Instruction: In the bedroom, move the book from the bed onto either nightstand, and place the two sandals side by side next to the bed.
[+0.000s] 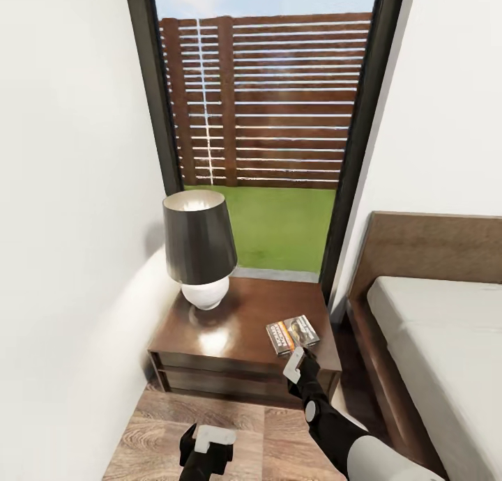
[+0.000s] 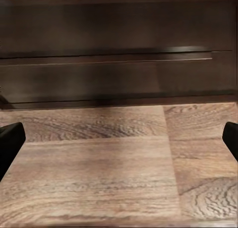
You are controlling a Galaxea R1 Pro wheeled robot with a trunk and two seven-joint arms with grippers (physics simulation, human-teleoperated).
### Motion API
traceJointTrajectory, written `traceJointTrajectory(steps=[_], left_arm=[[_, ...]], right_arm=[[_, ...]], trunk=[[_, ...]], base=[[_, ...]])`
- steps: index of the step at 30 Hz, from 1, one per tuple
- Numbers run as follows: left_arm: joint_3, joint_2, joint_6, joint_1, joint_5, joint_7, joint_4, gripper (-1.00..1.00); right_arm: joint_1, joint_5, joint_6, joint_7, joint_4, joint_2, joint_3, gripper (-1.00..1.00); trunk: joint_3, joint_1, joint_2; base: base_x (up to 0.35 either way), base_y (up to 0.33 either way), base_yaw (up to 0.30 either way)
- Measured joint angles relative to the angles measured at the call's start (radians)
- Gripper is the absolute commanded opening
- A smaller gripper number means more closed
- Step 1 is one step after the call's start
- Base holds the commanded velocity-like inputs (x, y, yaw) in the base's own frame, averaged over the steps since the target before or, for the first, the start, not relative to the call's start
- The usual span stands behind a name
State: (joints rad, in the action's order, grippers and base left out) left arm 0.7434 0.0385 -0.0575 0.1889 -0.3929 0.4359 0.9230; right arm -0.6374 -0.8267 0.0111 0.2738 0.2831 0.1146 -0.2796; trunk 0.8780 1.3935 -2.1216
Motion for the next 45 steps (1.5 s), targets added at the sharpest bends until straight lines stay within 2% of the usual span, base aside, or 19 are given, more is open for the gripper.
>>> traceJointTrajectory(steps=[12,31,45], left_arm=[[0.001,0.000,0.000,0.000,0.000,0.000,0.000,1.00],[0.005,-0.001,-0.003,0.000,0.005,0.009,0.000,1.00],[0.004,-0.001,-0.003,0.000,0.001,0.008,0.000,1.00]], right_arm=[[0.000,0.000,-0.001,0.002,0.000,0.000,0.000,1.00],[0.000,0.000,0.000,0.003,-0.001,0.000,0.000,1.00],[0.000,0.000,0.000,0.003,0.000,0.000,0.000,1.00]], trunk=[[-0.005,0.000,0.000],[-0.006,0.000,0.000],[-0.006,0.000,0.000]], base=[[-0.215,0.202,-0.232],[-0.221,-0.138,-0.014],[-0.189,0.067,0.000]])
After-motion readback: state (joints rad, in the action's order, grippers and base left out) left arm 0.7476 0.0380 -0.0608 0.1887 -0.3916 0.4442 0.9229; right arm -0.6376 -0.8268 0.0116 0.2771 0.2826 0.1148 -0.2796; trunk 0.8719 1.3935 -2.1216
